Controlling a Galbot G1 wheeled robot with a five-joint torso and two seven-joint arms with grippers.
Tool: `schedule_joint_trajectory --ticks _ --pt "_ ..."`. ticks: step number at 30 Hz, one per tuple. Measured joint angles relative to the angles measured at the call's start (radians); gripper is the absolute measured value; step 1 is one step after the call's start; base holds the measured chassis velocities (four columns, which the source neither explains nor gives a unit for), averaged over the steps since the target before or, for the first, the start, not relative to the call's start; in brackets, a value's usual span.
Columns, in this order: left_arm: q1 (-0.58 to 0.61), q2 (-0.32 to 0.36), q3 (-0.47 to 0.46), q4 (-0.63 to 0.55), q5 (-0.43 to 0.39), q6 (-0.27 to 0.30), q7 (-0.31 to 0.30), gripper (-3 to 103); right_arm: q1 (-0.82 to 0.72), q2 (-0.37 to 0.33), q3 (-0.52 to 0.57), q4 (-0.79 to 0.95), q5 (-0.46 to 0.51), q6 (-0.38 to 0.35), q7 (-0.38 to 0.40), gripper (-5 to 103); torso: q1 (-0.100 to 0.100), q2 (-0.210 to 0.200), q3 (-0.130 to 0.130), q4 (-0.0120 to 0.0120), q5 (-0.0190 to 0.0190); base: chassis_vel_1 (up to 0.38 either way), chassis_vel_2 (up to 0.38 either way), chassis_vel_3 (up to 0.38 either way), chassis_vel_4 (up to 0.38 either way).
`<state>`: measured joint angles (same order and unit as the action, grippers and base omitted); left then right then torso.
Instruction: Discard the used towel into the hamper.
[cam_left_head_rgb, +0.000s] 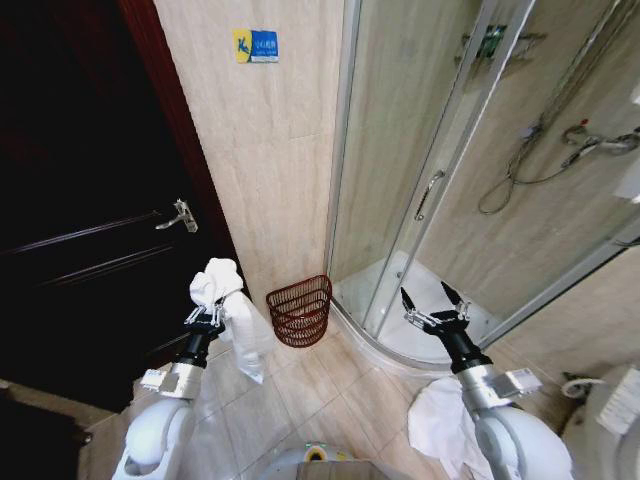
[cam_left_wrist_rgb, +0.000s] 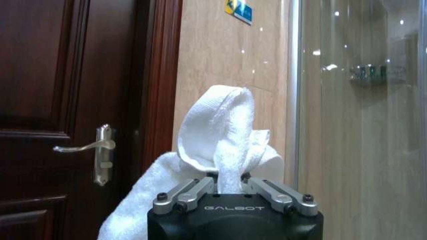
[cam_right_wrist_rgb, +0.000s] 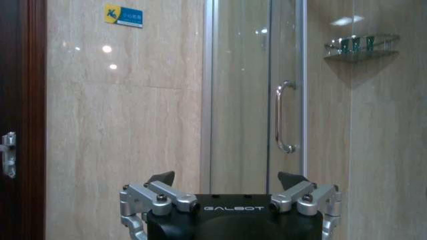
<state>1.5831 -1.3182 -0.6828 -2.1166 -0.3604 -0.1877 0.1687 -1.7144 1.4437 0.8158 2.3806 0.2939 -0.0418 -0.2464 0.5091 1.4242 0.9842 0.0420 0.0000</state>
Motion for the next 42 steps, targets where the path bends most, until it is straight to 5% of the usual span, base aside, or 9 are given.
schedule_joint_trajectory --ticks 42 --pt "-0.001 -0.002 0.003 0.012 0.004 -0.009 0.006 11 0.001 0.004 -0.005 -0.009 -0.003 0.005 -0.002 100 0.000 0.000 0.000 0.0001 0.0000 -0.074 0.076 0.080 -0.079"
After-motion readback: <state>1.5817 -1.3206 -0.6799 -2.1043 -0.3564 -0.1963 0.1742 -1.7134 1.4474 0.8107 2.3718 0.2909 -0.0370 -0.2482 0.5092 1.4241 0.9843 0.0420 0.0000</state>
